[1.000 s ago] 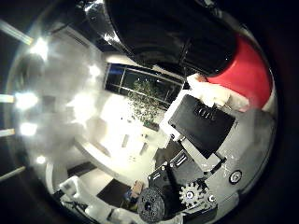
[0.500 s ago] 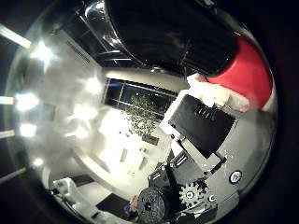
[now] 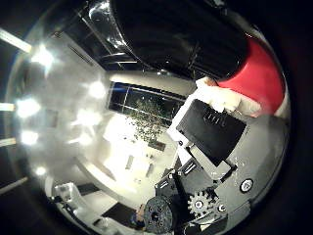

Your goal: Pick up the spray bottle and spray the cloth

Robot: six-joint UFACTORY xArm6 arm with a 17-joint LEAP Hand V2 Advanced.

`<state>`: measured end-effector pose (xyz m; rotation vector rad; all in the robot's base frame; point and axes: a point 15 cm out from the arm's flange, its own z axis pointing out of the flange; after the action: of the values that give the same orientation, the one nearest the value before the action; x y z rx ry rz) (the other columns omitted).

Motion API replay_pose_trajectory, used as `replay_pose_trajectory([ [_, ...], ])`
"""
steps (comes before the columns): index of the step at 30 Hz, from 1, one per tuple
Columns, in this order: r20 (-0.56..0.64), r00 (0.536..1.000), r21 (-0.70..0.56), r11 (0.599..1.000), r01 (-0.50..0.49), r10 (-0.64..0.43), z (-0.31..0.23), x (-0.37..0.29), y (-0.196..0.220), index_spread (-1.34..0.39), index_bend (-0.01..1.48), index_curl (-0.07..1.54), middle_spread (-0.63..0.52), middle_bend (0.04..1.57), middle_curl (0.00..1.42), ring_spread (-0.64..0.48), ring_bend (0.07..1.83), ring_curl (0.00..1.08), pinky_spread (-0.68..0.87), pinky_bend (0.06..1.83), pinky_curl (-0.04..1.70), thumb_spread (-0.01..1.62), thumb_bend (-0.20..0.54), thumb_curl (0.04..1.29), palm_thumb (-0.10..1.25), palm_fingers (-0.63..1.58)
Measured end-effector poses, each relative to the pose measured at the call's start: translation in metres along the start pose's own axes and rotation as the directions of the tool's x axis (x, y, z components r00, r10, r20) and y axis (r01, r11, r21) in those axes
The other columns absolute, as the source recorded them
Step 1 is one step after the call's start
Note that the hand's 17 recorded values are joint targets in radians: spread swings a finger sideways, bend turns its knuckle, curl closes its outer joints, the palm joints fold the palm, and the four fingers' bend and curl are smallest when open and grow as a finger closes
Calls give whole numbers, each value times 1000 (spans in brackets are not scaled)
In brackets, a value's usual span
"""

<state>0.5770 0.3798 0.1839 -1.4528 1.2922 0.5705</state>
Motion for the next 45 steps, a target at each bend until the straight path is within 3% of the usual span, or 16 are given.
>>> replay_pose_trajectory([
  [18, -7, 1000, -82, 996, 25, -26, 23, 7, 35, -231, 1112, 792, -98, 1363, 658, -161, 1497, 587, -203, 1063, 1202, 604, -20, 965, 987, 1181],
  [22, 5, 1000, -91, 996, 27, -26, 26, 5, 38, -225, 1116, 793, -97, 1353, 653, -159, 1494, 584, -209, 1055, 1190, 659, -33, 934, 905, 1186],
  [27, 31, 998, -122, 991, 49, -46, 27, -2, 44, -254, 926, 753, -90, 1311, 622, -168, 1416, 559, -249, 1029, 1078, 882, -42, 774, 781, 1089],
  [31, 18, 997, -160, 984, 78, -76, 25, 1, 50, -316, 634, 721, -104, 1168, 580, -178, 1318, 525, -349, 994, 925, 984, -33, 631, 729, 998],
  [35, 11, 995, -185, 978, 100, -100, 24, 3, 54, -362, 427, 700, -129, 948, 537, -177, 1251, 506, -373, 974, 864, 1043, -31, 523, 686, 654],
  [40, -2, 993, -222, 968, 117, -121, 24, 6, 60, -373, 438, 667, -104, 788, 494, -140, 1095, 452, -122, 756, 825, 1057, -30, 440, 646, 253],
  [42, -10, 992, -241, 963, 119, -125, 23, 7, 64, -353, 422, 625, -70, 701, 457, -86, 965, 407, 73, 658, 770, 1055, -31, 407, 619, 108],
  [45, -27, 990, -273, 954, 123, -135, 21, 11, 68, -326, 336, 549, -55, 753, 457, -4, 753, 329, 251, 527, 665, 1045, -29, 375, 603, 47],
])
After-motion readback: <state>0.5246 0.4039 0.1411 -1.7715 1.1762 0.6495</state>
